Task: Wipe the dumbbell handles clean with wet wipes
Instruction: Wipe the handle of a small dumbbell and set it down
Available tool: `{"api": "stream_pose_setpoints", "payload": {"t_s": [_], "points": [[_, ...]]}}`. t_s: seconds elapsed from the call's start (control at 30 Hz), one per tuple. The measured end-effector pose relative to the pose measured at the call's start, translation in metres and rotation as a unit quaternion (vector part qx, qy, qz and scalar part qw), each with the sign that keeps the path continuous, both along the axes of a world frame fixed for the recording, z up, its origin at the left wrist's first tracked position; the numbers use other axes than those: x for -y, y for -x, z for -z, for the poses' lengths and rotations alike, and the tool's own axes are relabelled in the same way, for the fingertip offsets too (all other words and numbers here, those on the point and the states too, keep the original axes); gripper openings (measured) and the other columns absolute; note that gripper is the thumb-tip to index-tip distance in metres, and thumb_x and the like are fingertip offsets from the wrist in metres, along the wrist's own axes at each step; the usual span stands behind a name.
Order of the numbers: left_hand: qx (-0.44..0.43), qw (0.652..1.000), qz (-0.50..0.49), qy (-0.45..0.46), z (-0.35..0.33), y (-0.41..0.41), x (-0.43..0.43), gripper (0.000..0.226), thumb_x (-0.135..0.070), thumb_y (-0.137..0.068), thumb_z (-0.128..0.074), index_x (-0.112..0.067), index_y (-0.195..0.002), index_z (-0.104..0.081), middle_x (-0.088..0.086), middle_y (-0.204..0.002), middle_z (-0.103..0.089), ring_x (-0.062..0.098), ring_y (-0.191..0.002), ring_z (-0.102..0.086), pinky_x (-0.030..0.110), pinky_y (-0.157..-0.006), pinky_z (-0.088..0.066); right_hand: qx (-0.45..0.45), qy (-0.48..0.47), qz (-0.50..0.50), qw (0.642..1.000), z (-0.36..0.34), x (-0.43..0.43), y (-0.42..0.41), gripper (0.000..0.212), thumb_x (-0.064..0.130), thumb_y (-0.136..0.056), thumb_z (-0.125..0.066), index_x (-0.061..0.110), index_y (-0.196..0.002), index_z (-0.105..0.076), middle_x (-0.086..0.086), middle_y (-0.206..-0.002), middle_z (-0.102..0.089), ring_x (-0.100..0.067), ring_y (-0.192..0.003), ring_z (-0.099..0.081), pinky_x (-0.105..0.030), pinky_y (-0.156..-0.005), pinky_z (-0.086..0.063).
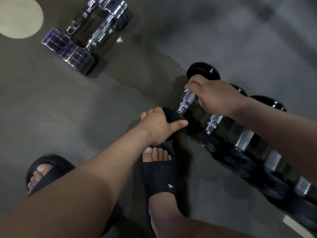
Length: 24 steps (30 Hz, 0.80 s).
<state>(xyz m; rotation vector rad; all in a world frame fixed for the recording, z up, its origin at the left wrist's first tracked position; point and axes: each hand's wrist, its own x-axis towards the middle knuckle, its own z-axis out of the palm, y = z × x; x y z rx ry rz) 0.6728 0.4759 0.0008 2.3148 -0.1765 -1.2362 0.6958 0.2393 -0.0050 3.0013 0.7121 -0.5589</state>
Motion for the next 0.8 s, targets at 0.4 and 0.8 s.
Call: {"api": "stream_pose_setpoints", "payload": {"t_s": [0.4, 0.8], "points": [[-0.005, 1.0, -0.01, 0.006, 0.001, 0.001, -0.002, 0.095, -0.079, -0.078, -0.057, -0.01, -0.142, -0.042, 0.014, -0.144, -0.045, 0.032, -0.136, -0.034, 0.035, -0.111, -0.032, -0.038, -0.027, 0.073, 0.996, -0.005, -0.008, 0.011, 0.065, 0.019, -0.079, -0.059, 0.023, -0.141, -0.041, 0.003, -0.152, -0.036, -0.035, -0.091, -0.064, -0.036, -0.063, -0.049], [0.008, 1.0, -0.005, 0.004, 0.003, 0.003, -0.002, 0.094, -0.079, -0.079, -0.055, -0.01, -0.142, -0.043, 0.014, -0.144, -0.046, 0.034, -0.136, -0.036, 0.036, -0.112, -0.031, -0.013, -0.028, 0.026, 0.999, -0.013, -0.013, 0.023, 0.064, 0.016, -0.083, -0.051, 0.021, -0.146, -0.042, 0.003, -0.152, -0.038, -0.03, -0.092, -0.067, -0.034, -0.06, -0.051]]}}
